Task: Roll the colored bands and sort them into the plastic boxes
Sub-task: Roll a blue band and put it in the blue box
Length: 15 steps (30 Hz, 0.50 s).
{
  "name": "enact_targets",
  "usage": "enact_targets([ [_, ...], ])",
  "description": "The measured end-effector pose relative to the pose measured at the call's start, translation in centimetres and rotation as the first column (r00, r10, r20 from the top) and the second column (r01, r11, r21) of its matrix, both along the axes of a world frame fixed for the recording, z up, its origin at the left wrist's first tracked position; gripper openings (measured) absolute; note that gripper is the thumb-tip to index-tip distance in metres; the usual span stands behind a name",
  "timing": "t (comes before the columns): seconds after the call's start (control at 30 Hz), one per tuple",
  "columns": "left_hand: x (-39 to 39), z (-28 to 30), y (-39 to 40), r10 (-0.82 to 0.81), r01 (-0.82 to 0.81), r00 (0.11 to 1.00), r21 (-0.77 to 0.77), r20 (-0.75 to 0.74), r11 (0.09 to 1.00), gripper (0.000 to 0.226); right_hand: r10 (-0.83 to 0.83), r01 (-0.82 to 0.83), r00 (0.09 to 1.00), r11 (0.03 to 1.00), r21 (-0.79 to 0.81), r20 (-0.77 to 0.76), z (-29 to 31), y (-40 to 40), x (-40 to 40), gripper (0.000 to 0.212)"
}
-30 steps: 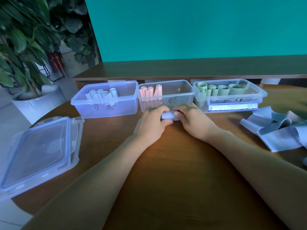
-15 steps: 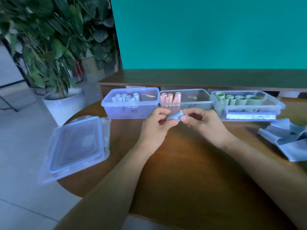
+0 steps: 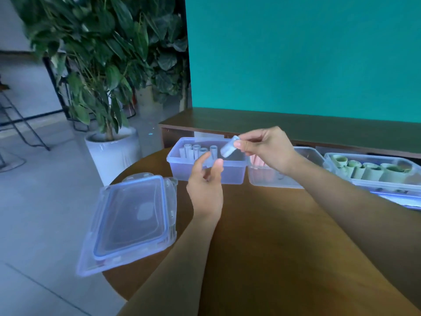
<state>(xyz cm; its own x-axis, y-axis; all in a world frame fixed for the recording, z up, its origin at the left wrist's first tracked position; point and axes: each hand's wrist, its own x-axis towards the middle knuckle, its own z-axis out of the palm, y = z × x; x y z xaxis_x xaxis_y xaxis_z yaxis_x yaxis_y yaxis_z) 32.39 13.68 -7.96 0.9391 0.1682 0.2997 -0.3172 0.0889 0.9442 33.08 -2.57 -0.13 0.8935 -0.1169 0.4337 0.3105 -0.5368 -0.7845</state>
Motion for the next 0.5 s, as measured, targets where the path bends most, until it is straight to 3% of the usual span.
enact_targets([
  [0.13, 0.8, -0.9, -0.3, 0.045, -0.042, 0.999, 0.164, -0.016, 0.986, 0.042, -0.135, 0.114, 0.989, 0.961, -0.253, -0.066, 0.5, -1.2, 4.9, 0.026],
  [0.23, 0.9, -1.0, -0.7, 0.040, -0.037, 0.999, 0.263, -0.005, 0.964, 0.046, -0.180, 0.110, 0.975, 0.900, -0.422, -0.131, 0.4, -1.6, 7.8, 0.027],
  [0.5, 1.8, -1.5, -1.0, 0.065, -0.058, 0.998, 0.343, -0.008, 0.938, 0.048, -0.197, 0.038, 0.956, 0.818, -0.574, -0.217, -0.9, -0.3, 11.9, 0.026],
])
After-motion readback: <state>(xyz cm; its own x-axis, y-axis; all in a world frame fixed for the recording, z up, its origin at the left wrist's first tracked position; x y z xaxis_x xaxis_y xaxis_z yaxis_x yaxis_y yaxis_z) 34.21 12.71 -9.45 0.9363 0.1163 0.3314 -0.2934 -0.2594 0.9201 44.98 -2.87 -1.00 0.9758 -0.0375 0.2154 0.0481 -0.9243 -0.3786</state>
